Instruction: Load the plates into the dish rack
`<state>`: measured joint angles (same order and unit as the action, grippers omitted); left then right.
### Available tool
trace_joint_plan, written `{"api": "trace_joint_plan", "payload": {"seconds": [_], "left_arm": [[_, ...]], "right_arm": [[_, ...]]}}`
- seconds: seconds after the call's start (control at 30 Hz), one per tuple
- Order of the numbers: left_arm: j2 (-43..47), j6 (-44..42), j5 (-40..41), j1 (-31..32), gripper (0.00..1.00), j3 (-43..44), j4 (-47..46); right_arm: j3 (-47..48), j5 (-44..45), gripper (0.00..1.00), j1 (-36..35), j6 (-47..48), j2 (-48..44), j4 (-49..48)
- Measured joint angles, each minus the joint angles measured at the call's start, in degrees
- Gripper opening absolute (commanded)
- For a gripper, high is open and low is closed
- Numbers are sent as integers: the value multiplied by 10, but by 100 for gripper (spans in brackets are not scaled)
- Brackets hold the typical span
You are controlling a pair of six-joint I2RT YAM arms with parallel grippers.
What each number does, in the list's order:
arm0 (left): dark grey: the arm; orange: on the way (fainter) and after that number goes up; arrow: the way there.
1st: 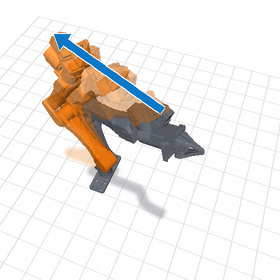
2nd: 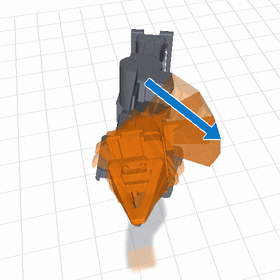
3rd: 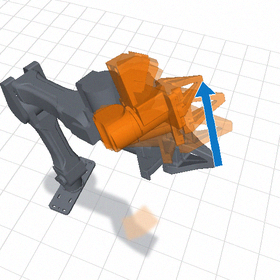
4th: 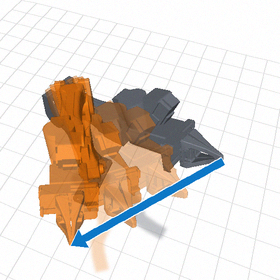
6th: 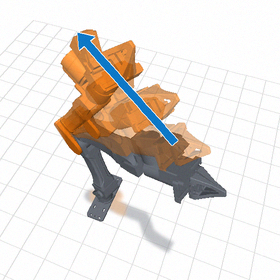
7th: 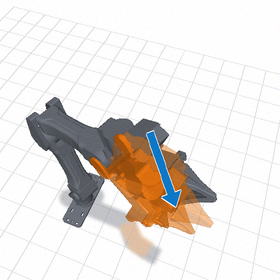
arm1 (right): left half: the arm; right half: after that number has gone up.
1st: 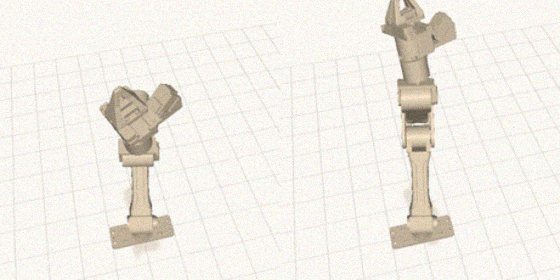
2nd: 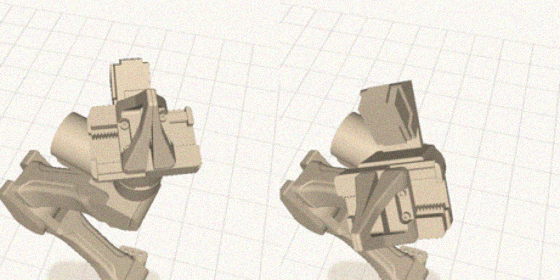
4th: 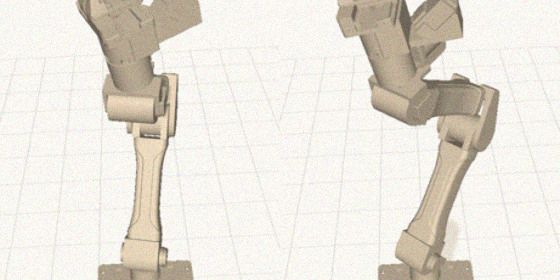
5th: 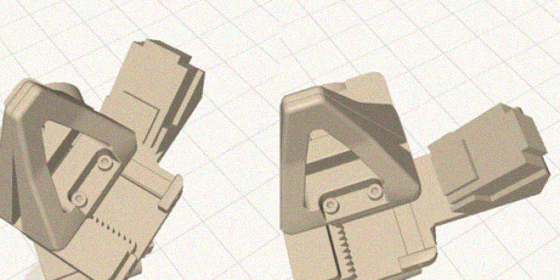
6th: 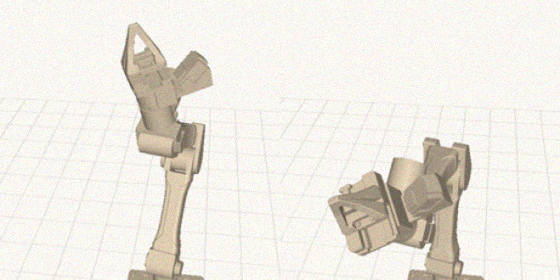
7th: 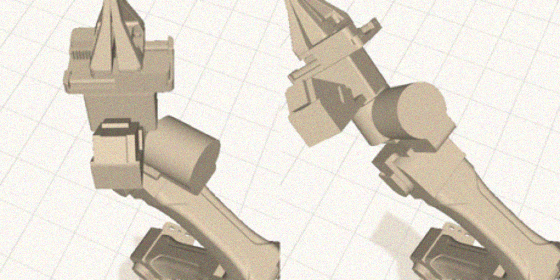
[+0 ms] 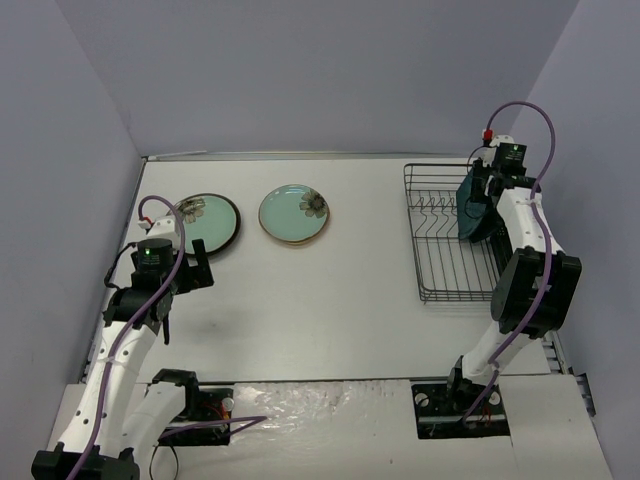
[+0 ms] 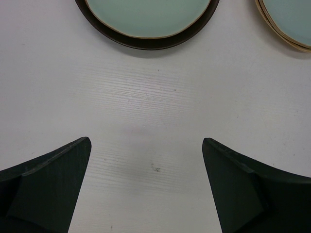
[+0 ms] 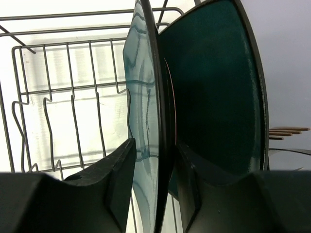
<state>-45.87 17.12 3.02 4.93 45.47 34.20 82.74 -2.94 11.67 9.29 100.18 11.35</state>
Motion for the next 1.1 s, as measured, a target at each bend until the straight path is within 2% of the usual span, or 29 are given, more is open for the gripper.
{"api": "trace_joint_plan", "payload": {"seconds": [0.03, 0.37, 0.6, 0.73, 0.9, 0.97, 1.1], "left_arm": [[0, 0, 0, 0, 97, 0, 0], [0, 0, 0, 0, 97, 0, 0], [0, 0, 0, 0, 97, 0, 1], [0, 0, -1, 0, 97, 0, 1], [-3, 8, -12, 0, 97, 0, 0], [-7, 19, -17, 0, 97, 0, -1], [-31, 68, -31, 0, 97, 0, -10]], "right_arm": [[0, 1, 36, 0, -1, 0, 0], [0, 6, 76, 0, -17, -4, 0], [1, -5, 91, -4, -42, -79, 1], [2, -8, 96, -23, -67, -142, 0], [-12, -23, 100, -86, -126, -217, -25], [-37, -38, 100, -112, -154, -248, -52], [-145, -106, 100, -148, -231, -309, -149]]}}
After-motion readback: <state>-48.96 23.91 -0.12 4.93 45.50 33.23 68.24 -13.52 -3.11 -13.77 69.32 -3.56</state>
